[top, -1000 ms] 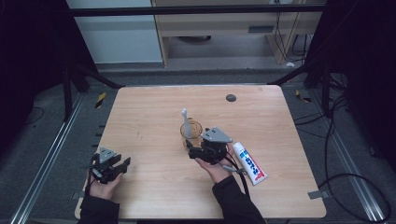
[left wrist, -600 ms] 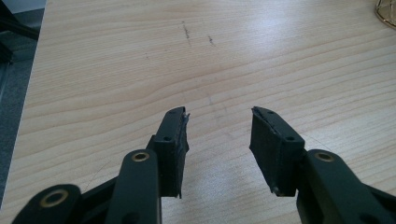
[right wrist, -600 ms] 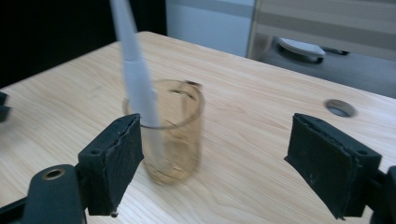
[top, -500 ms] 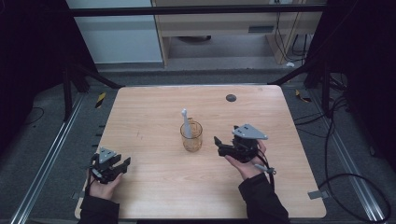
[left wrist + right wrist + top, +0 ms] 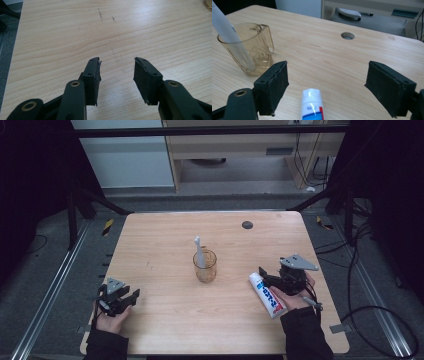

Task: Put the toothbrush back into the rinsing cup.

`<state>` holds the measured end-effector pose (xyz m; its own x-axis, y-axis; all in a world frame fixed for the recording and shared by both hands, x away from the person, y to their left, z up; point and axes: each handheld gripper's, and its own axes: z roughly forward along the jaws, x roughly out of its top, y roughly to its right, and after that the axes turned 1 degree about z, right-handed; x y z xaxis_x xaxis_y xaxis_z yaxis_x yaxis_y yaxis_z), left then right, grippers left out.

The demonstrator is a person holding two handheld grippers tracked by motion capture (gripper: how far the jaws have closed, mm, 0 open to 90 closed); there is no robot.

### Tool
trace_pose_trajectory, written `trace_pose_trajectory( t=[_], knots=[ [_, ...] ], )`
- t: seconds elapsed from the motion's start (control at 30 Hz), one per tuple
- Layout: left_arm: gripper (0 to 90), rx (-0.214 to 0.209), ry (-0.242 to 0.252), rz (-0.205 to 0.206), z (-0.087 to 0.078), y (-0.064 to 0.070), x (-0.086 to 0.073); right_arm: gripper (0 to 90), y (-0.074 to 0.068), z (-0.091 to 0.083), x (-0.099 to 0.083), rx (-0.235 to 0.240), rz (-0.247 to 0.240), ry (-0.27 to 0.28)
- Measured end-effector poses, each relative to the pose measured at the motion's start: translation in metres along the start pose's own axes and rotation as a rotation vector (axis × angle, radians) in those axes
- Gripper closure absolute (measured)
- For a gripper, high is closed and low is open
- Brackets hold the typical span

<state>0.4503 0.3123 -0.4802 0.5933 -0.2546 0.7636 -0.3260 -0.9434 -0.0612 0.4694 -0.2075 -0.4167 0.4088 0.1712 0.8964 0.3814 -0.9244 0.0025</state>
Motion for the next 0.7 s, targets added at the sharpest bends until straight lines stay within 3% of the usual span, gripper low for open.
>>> trace_pose_trajectory(
  t=[0.37, 0.47, 0.7],
  knots=[
    [55.2, 0.001, 0.005, 0.0, -0.001, 0.0, 0.0, 21.3, 0.006, 0.003, -0.018, -0.004, -0.029, -0.094],
    [55.2, 0.0, 0.005, 0.0, -0.002, 0.0, 0.0, 25.2, 0.005, 0.003, -0.022, 0.002, -0.039, -0.119],
    [55.3, -0.003, 0.006, 0.0, -0.002, 0.0, 0.0, 43.6, 0.009, 0.004, -0.037, 0.01, -0.033, -0.189]
  ],
)
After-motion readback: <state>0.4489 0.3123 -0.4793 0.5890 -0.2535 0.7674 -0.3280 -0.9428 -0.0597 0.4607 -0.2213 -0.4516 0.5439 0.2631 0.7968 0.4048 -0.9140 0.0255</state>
